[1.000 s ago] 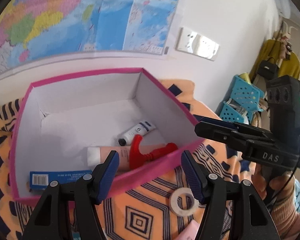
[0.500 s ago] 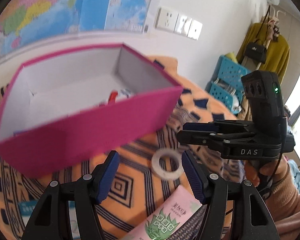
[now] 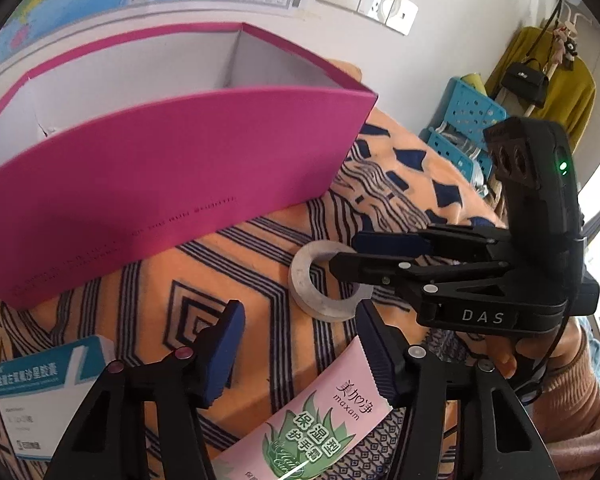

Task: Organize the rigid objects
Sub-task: 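Move the right gripper to the white tape roll and grasp its rim, then lift the tape roll with the right gripper and bring it beside the box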

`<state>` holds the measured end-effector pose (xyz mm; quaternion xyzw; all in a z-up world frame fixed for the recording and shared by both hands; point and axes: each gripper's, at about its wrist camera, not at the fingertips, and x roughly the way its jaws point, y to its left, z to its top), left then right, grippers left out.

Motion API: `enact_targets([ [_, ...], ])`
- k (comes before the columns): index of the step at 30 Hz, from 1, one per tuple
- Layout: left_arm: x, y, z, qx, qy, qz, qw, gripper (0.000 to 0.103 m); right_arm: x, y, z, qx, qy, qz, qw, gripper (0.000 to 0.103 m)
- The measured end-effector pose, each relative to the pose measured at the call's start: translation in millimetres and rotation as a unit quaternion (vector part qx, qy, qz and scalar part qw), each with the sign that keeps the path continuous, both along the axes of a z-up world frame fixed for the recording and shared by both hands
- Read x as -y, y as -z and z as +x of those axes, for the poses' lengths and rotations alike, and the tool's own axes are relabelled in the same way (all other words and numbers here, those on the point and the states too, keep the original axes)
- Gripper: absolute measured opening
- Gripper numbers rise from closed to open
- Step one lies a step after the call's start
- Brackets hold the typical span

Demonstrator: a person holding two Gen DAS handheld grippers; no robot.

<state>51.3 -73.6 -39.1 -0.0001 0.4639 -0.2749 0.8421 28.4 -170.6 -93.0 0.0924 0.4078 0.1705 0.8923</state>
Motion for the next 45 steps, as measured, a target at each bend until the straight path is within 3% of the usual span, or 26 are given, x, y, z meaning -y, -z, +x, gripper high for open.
enact_targets([
  [5, 8, 6, 2, -0.011, 0.01, 0.006, 0.9999, 0.047, -5, 0, 0, 0.004, 0.001, -0.023, 1.0, 0.038],
  [13, 11, 9, 8, -0.027, 0.011, 0.001, 0.9996, 0.039, -14, 2, 1, 0.012, 0.003, -0.07, 0.997, 0.018],
  [17, 11, 11, 10, -0.037, 0.013, -0.004, 0.9992, 0.032, -17, 2, 0, 0.016, 0.003, -0.08, 0.997, 0.018],
  [26, 13, 9, 12, -0.047, 0.019, -0.018, 0.9985, 0.032, -18, -5, -7, 0.027, 0.008, -0.075, 0.997, 0.018],
  [45, 11, -15, 5, -0.013, 0.018, -0.026, 0.9994, 0.032, -19, -24, -18, 0.052, 0.013, -0.052, 0.997, 0.017],
])
